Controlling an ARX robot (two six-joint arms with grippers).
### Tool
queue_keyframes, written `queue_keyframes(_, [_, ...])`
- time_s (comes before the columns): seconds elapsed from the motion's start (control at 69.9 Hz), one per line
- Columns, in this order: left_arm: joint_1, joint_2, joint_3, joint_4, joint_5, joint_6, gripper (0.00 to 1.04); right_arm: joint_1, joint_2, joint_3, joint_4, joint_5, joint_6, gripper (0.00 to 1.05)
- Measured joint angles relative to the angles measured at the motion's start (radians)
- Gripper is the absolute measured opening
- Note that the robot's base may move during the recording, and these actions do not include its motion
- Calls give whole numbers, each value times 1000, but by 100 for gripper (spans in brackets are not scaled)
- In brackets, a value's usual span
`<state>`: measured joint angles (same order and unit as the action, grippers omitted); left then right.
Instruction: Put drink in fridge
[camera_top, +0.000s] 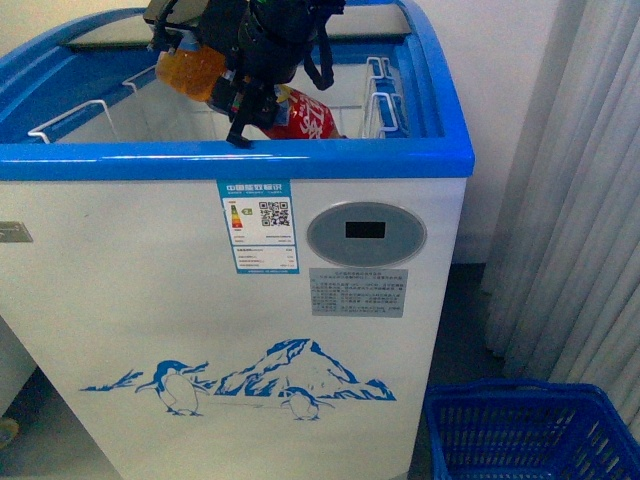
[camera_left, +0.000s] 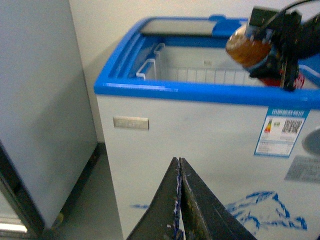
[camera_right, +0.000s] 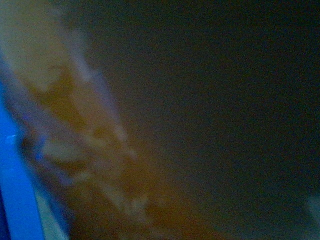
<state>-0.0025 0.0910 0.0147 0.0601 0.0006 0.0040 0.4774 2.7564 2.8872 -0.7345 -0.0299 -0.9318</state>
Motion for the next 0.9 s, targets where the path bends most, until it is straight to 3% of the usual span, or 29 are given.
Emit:
queue_keyframes(0.114, [0, -78, 0, -54, 0, 0, 3, 0, 0, 1, 0, 2, 0, 49])
queue_keyframes(0.415, [0, -85, 0, -57, 0, 0, 3, -24, -9, 1, 21, -11, 37, 101])
queue_keyframes(0.458, [0, -85, 0, -57, 0, 0, 3, -31, -17, 1, 27, -12, 63, 103])
queue_keyframes(0.558, [0, -85, 0, -57, 0, 0, 3, -53, -56, 1, 46, -14, 129, 89])
queue_keyframes(0.672, [0, -85, 0, -57, 0, 0, 3, -90, -140, 1, 47, 32, 259, 103])
queue_keyframes(0.758, [0, -85, 0, -57, 0, 0, 3, -119, -194, 1, 14, 66, 320, 93])
queue_keyframes(0.83, [0, -85, 0, -57, 0, 0, 3, -192, -332, -82, -79, 107, 536, 98])
queue_keyframes(0.901, [0, -85, 0, -58, -1, 0, 3, -278, -507, -265, -73, 95, 720, 97])
